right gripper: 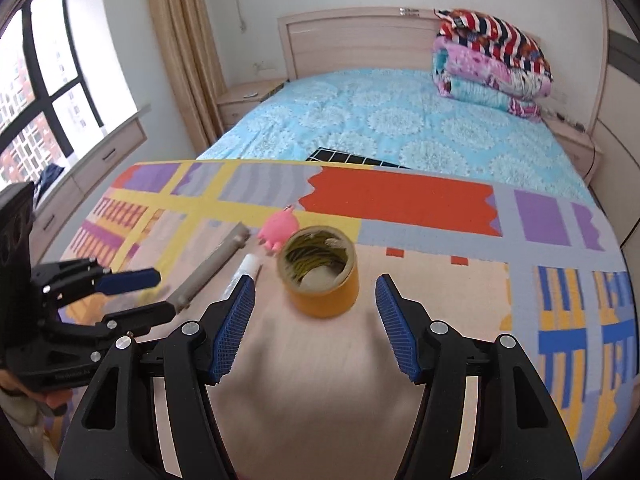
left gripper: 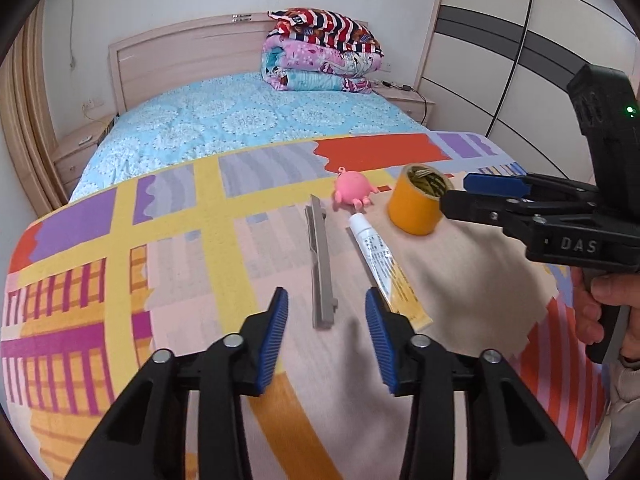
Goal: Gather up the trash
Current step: 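Grasp the grey stick with left gripper while right grasps the orange tape roll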
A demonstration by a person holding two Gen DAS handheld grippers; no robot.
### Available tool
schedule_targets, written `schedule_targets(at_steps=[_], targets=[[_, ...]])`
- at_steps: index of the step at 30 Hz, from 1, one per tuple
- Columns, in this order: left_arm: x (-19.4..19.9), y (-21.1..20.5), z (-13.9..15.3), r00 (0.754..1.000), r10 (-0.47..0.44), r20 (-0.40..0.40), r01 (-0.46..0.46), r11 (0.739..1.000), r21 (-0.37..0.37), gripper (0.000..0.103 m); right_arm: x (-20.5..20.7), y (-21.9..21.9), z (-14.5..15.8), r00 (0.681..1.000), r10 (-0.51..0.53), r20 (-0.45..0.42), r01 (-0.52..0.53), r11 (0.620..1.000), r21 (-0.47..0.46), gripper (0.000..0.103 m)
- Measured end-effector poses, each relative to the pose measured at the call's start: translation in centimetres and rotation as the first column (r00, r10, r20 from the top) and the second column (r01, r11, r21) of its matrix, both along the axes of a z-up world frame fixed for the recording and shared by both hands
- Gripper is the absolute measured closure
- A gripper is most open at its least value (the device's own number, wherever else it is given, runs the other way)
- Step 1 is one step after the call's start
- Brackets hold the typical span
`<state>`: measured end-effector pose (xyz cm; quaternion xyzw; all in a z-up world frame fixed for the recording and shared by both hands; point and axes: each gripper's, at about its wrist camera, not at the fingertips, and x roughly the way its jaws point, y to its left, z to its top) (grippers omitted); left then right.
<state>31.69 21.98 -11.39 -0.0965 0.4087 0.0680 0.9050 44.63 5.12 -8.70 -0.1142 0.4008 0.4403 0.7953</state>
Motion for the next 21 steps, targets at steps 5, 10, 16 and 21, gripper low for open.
schedule_targets(at_steps=[5, 10, 16, 21], targets=[[0.8, 0.1, -1.1, 0.999, 0.013, -0.029, -0.013, 1.0, 0.001, 0.083, 0.2, 1.0, -0.6, 1.0, 0.017, 0.023, -0.017, 1.0, 0.002, 0.041], [0.7, 0.2, -1.1, 0.999, 0.047, -0.025, -0.047, 0.999, -0.005, 0.089, 0.5, 1.2, -1.0, 0.999, 0.034, -0.007, -0.034, 0.999, -0.003, 0.056], [-0.1, -0.5, 0.0, 0.999, 0.042, -0.007, -0.042, 0.999, 0.015, 0.093, -0.4, 0.4, 0.1, 0.999, 0.036, 0.001, -0.036, 0.999, 0.018, 0.057], [-1.4, -1.7, 2.2, 0.999, 0.037, 0.027, -0.038, 0.999, 0.038, 0.093, -1.6, -0.7, 1.4, 0.999, 0.04, 0.01, -0.041, 0.998, 0.048, 0.057]])
